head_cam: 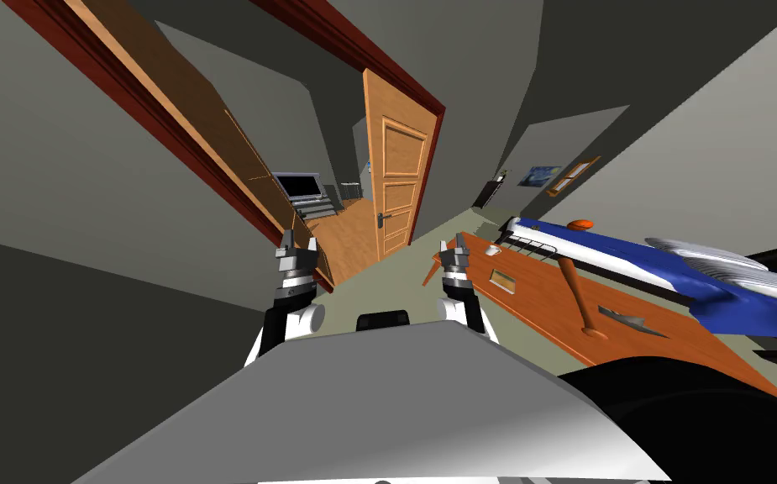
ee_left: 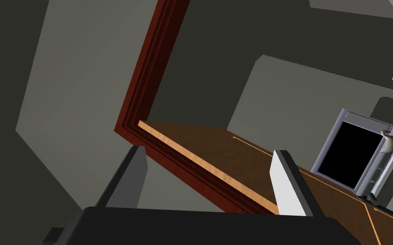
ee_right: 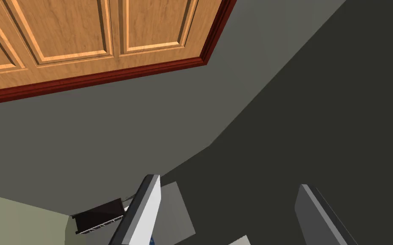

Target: Push the door open

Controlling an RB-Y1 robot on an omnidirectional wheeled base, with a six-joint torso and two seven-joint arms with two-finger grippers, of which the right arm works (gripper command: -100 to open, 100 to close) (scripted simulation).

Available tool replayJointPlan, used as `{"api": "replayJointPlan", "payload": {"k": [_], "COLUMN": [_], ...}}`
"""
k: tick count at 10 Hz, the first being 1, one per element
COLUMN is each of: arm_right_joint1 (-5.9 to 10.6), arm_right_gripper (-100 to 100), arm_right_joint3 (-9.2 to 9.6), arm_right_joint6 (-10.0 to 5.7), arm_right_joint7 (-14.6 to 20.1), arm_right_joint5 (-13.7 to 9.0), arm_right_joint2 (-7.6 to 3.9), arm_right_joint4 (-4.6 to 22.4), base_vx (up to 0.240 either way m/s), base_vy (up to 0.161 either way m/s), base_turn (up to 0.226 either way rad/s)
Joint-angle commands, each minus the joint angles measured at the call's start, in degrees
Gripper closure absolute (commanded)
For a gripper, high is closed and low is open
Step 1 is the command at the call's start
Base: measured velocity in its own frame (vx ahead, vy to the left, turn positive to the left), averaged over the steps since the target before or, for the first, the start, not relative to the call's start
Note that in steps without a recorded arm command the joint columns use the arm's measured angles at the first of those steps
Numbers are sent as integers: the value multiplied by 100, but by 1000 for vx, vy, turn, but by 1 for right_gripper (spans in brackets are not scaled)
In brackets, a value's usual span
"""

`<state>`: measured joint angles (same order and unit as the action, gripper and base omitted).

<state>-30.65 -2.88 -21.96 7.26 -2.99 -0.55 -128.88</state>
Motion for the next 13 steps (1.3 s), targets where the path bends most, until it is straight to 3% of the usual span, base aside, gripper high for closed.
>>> {"api": "replayJointPlan", "payload": {"k": [1, 5, 13], "arm_right_joint1": [87, 288, 859], "arm_right_gripper": [-100, -100, -100], "arm_right_joint3": [42, 138, 411], "arm_right_joint6": [-18, -61, -181], "arm_right_joint7": [32, 107, 319], "arm_right_joint5": [-31, -102, -304], "arm_right_joint2": [-90, -291, -845], "arm_right_joint4": [172, 567, 1694], "base_vx": [69, 120, 105], "base_vy": [-13, -15, -22], "base_turn": [92, 74, 94]}}
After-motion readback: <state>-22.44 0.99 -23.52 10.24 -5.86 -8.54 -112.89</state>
